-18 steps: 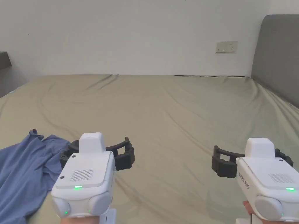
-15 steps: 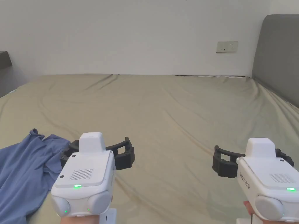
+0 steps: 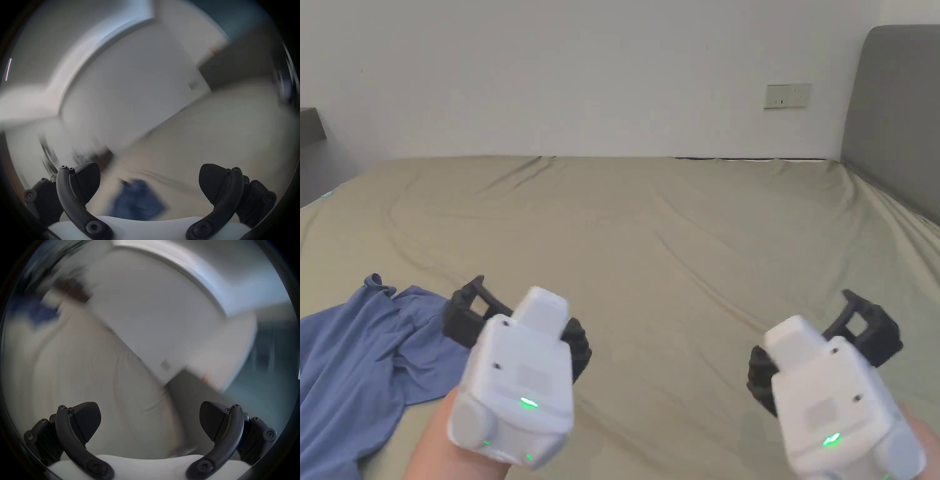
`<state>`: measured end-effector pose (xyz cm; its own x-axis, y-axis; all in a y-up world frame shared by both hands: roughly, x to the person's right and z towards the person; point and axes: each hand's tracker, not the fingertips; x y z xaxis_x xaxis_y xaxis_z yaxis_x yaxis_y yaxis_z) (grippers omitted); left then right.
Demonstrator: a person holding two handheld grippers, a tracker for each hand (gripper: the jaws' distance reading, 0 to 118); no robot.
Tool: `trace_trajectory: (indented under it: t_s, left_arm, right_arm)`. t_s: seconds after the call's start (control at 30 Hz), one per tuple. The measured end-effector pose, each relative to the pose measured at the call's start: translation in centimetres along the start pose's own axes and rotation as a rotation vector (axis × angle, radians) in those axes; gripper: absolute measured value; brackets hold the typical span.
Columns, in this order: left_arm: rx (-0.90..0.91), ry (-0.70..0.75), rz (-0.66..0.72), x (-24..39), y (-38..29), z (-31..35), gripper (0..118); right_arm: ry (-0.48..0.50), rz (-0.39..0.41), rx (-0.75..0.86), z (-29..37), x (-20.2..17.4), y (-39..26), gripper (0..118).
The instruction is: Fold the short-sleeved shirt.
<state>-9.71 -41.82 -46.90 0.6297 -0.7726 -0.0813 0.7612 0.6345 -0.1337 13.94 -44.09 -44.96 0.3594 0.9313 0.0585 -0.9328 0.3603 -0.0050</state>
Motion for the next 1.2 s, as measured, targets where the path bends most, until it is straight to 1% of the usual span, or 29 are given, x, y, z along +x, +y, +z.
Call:
trace_trajectory:
  t_s: [0.03, 0.07, 0.1, 0.13, 0.17, 0.2, 0.23, 0.27, 0.3, 0.33, 0.37, 0.4, 0.43, 0.5, 0.53, 0.57, 0.6, 0.63, 0.67, 0.7, 0.73, 0.77, 0.8, 0.87, 0.9, 1.0, 1.03, 1.13, 1.2]
  left_arm:
    - [0.054, 0.045, -0.269, 1.8, -0.7, 0.3, 118]
    - [0.152, 0.097, -0.595, 3.9, -2.4, 0.8, 118]
    - [0.232, 0.147, -0.845, 5.8, -3.7, 1.2, 118]
    - [0.263, 0.185, -0.998, 6.1, -5.3, 1.0, 118]
    - [0.244, 0.133, -1.059, 6.6, -6.0, 1.5, 117]
    - [0.218, 0.033, -1.01, 6.6, -5.6, 2.3, 117]
    - [0.183, -0.052, -0.934, 6.7, -5.1, 2.7, 117]
    - [0.132, -0.109, -0.829, 6.7, -4.4, 2.9, 117]
    - [0.125, -0.109, -0.794, 6.6, -4.0, 3.1, 117]
    - [0.136, -0.086, -0.8, 6.6, -3.9, 2.3, 117]
    - [0.155, -0.049, -0.804, 6.5, -3.6, 2.2, 117]
    - [0.154, -0.043, -0.735, 6.0, -3.1, 2.1, 117]
    - [0.129, -0.067, -0.609, 5.4, -2.5, 2.0, 117]
    - [0.068, -0.118, -0.225, 2.3, -0.3, 2.6, 117]
    - [0.057, -0.124, -0.099, 1.1, 0.2, 2.5, 117]
    - [0.075, -0.118, 0.141, -0.9, 1.0, 2.7, 117]
    - [0.097, -0.152, 0.375, -2.1, -0.8, 0.4, 117]
    - [0.088, -0.197, 0.58, -3.7, -1.0, 0.0, 117]
    - [0.043, -0.225, 0.767, -5.3, -1.4, -0.5, 117]
    - [0.025, -0.231, 0.887, -6.3, -2.0, -0.9, 118]
    - [0.016, -0.229, 0.997, -6.4, -2.7, -0.5, 118]
    - [0.003, -0.216, 1.051, -6.7, -3.4, -0.7, 118]
    - [0.001, -0.197, 1.047, -6.9, -3.8, -0.9, 118]
    - [-0.005, -0.121, 0.932, -6.2, -3.7, -0.6, 118]
    - [-0.002, -0.12, 0.895, -6.1, -3.6, -0.6, 118]
    - [0.012, -0.143, 0.891, -5.8, -3.1, 0.0, 118]
    - [0.022, -0.152, 0.897, -5.8, -3.0, 0.2, 118]
    - [0.041, -0.174, 0.884, -5.4, -2.7, 0.6, 118]
    - [0.042, -0.165, 0.857, -4.9, -2.5, 0.6, 118]
  right_arm:
    - [-0.016, 0.212, 0.039, 0.7, -2.1, -0.1, 118]
    - [-0.057, 0.504, 0.149, 1.7, -4.8, -1.0, 118]
    - [-0.072, 0.727, 0.238, 2.6, -6.5, -2.5, 118]
    - [-0.035, 0.852, 0.274, 3.0, -7.6, -3.2, 118]
    - [0.025, 0.937, 0.272, 3.3, -8.7, -4.0, 118]
    - [0.11, 0.872, 0.223, 3.4, -9.2, -3.8, 118]
    - [0.19, 0.773, 0.181, 3.2, -9.0, -3.5, 118]
    - [0.257, 0.697, 0.143, 3.1, -8.1, -3.8, 118]
    - [0.262, 0.655, 0.12, 3.0, -7.9, -3.3, 118]
    - [0.236, 0.622, 0.115, 2.9, -7.5, -3.0, 118]
    - [0.185, 0.57, 0.127, 2.1, -6.7, -3.0, 118]
    - [0.148, 0.504, 0.124, 2.0, -5.6, -2.7, 118]
    - [0.136, 0.383, 0.116, 1.7, -4.5, -2.4, 118]
    - [0.138, -0.03, 0.056, 1.0, -0.8, -1.9, 118]
    - [0.144, -0.216, 0.032, 0.6, 0.9, -2.0, 118]
    - [0.138, -0.492, 0.025, 0.3, 2.9, -2.8, 118]
    - [0.154, -0.694, 0.055, 0.3, 4.2, -3.8, 118]
    - [0.183, -0.871, 0.097, 0.0, 4.7, -4.8, 118]
    - [0.204, -1.04, 0.088, -0.2, 5.6, -5.8, 118]
    - [0.22, -1.152, 0.014, -0.5, 5.8, -6.5, 118]
    - [0.219, -1.188, -0.016, -0.7, 6.1, -6.9, 118]
    - [0.2, -1.223, -0.014, -0.3, 6.2, -7.2, 118]
    - [0.177, -1.235, -0.016, -0.3, 6.3, -7.6, 118]
    - [0.098, -1.185, -0.044, -0.8, 6.6, -8.1, 118]
    - [0.105, -1.203, -0.065, -0.5, 6.2, -8.0, 118]
    - [0.137, -1.311, -0.169, -0.9, 5.8, -9.2, 118]
    - [0.122, -1.282, -0.132, -0.8, 6.1, -8.7, 118]
    - [0.131, -1.273, -0.13, -0.7, 6.1, -8.5, 118]
    - [0.126, -1.218, -0.1, -0.4, 6.2, -7.7, 118]
